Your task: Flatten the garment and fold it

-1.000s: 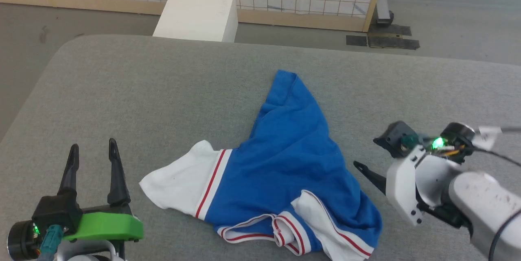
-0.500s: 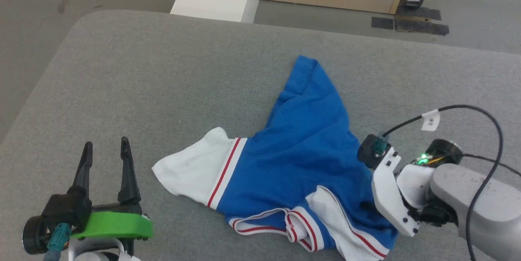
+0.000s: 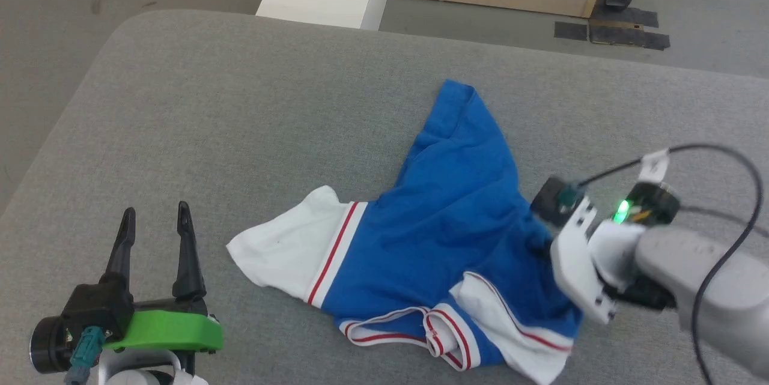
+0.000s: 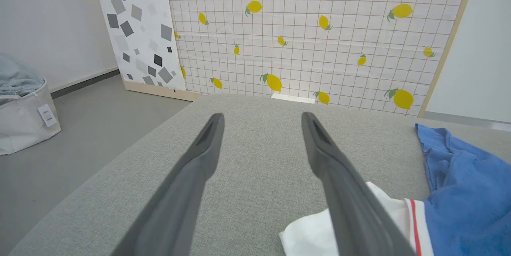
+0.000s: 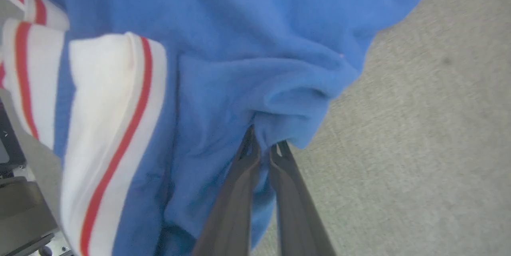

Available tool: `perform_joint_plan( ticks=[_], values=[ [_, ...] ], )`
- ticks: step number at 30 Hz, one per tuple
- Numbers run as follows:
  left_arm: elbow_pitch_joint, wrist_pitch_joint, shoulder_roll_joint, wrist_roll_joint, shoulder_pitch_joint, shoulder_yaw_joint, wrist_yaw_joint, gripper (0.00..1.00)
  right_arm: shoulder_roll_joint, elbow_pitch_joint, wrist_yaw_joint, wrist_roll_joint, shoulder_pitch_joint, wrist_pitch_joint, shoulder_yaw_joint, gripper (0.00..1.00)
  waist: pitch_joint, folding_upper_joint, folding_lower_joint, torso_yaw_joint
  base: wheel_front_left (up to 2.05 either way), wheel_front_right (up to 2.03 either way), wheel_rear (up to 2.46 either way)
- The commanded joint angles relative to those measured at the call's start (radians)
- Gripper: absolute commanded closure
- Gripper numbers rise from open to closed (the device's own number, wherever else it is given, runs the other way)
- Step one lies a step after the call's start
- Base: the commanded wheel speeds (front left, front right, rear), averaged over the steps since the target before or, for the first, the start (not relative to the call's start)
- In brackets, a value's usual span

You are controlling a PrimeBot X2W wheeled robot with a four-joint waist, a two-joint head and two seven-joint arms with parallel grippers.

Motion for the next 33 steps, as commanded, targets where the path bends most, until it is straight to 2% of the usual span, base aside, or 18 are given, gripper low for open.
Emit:
perform_joint_plan(
  ticks=[1, 4, 7, 12, 20, 21, 22, 27, 31, 33],
  values=[
    [0.001, -0.004, -0.007, 0.007, -0.004, 0.000, -0.003, 0.00, -0.014, -0.002, -0.002, 0.004, -0.051, -0.023, -0.009, 1.00, -0.003, 0.0000, 0.0000, -0.004, 0.00, 0.00, 0.00],
    [0.000, -0.004, -0.007, 0.001, -0.016, -0.019, -0.001, 0.00, -0.026, 0.009, -0.002, -0.003, -0.138, -0.052, -0.019, 1.00, 0.010, 0.0000, 0.0000, 0.008, 0.00, 0.00, 0.00],
    [-0.003, -0.004, -0.008, -0.007, -0.036, -0.048, 0.005, 0.00, -0.009, 0.052, -0.002, -0.001, -0.211, -0.074, -0.035, 1.00, 0.040, 0.0000, 0.0000, 0.031, 0.00, 0.00, 0.00],
    [-0.001, -0.004, -0.008, -0.027, -0.073, -0.098, 0.024, 0.00, 0.070, 0.210, -0.002, -0.022, -0.297, -0.109, -0.032, 1.00, 0.104, 0.0000, 0.0000, 0.080, 0.00, 0.00, 0.00],
    [-0.007, -0.004, -0.008, -0.045, -0.109, -0.141, 0.057, 0.00, 0.182, 0.486, -0.002, -0.030, -0.290, -0.208, -0.019, 1.00, 0.165, 0.0000, 0.0000, 0.123, 0.00, 0.00, 0.00],
    [-0.010, -0.004, -0.008, -0.042, -0.113, -0.140, 0.059, 0.00, 0.192, 0.503, -0.002, -0.026, -0.282, -0.216, -0.017, 0.63, 0.165, 0.0000, 0.0000, 0.123, 0.00, 0.00, 0.00],
    [-0.012, -0.004, -0.008, -0.038, -0.115, -0.137, 0.062, 0.00, 0.199, 0.509, -0.002, -0.027, -0.277, -0.226, -0.013, 0.00, 0.160, 0.0000, 0.0000, 0.117, 0.00, 0.00, 0.00],
    [-0.016, -0.004, -0.008, -0.012, -0.108, -0.114, 0.057, 0.00, 0.186, 0.484, -0.002, -0.081, -0.300, -0.351, -0.003, 0.00, 0.111, 0.0000, 0.0000, 0.080, 0.00, 0.00, 0.00],
    [-0.013, -0.004, -0.008, 0.008, -0.085, -0.095, 0.047, 0.00, 0.139, 0.421, -0.002, -0.105, -0.321, -0.412, 0.000, 0.00, 0.056, 0.0000, 0.0000, 0.053, 0.00, 0.00, 0.00],
    [-0.014, -0.004, -0.008, 0.014, -0.069, -0.091, 0.045, 0.00, 0.102, 0.364, -0.002, -0.099, -0.326, -0.407, 0.001, 0.00, 0.034, 0.0000, 0.0000, 0.044, 0.00, 0.00, 0.00]
  ],
)
